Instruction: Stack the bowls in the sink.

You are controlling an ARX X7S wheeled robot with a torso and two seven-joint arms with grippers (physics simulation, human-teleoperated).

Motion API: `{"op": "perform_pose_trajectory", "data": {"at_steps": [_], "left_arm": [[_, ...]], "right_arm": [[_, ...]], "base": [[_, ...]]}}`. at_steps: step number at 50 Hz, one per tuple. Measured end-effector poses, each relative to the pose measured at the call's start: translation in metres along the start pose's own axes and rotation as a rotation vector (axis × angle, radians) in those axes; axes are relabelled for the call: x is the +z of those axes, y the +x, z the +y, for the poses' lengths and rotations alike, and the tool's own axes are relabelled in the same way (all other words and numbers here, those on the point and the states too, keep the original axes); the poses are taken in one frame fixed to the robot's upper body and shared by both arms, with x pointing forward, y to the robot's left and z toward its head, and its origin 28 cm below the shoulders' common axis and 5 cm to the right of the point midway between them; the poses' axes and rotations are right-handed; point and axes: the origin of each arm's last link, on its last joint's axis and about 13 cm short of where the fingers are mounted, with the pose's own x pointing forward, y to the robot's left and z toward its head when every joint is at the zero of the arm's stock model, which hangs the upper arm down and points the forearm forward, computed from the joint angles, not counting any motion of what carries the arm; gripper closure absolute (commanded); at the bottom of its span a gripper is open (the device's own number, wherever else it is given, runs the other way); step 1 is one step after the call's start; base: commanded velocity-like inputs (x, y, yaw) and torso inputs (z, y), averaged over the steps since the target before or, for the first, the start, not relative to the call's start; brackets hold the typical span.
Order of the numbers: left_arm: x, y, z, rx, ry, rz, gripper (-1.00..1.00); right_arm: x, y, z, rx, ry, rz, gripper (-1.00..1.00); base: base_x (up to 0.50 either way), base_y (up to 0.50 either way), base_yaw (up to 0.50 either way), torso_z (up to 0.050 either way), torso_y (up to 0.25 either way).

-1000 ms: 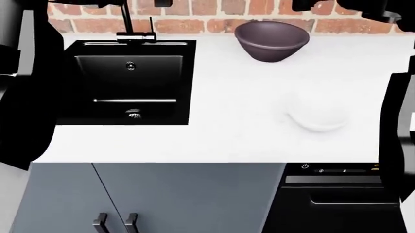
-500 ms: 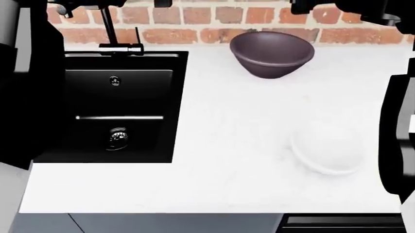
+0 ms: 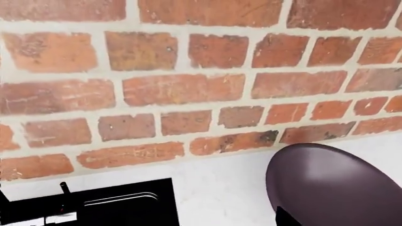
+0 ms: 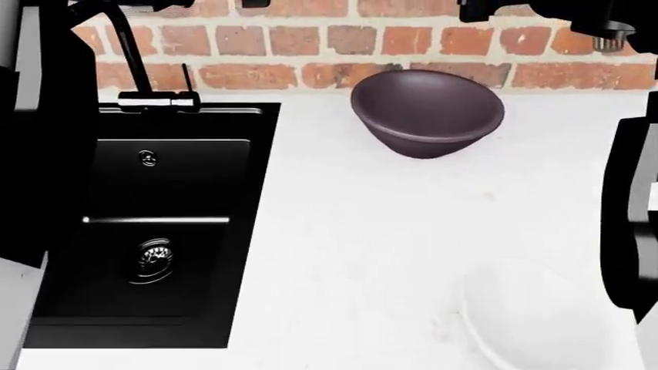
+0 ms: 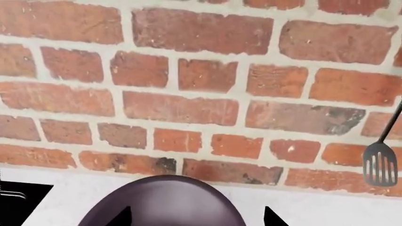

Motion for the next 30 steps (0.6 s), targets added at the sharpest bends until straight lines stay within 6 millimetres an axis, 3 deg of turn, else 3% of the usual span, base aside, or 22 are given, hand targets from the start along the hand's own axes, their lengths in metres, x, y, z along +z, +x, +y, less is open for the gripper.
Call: {"op": "perform_pose_trajectory", "data": {"at_steps": [15, 30], "left_arm": [[-0.001, -0.003, 0.001, -0.02, -0.011, 0.008, -1.0], [-0.02, -0.024, 0.005, -0.026, -0.074, 0.029, -1.0]], "right_arm": [[-0.005, -0.003, -0.001, 0.003, 0.011, 0.014, -1.0], [-0.023, -0.018, -0.011, -0.009, 0.093, 0.119, -1.0]], "base": [[0.0, 0.0, 0.0, 0.0, 0.0], [0.0, 0.0, 0.0, 0.0, 0.0]]}}
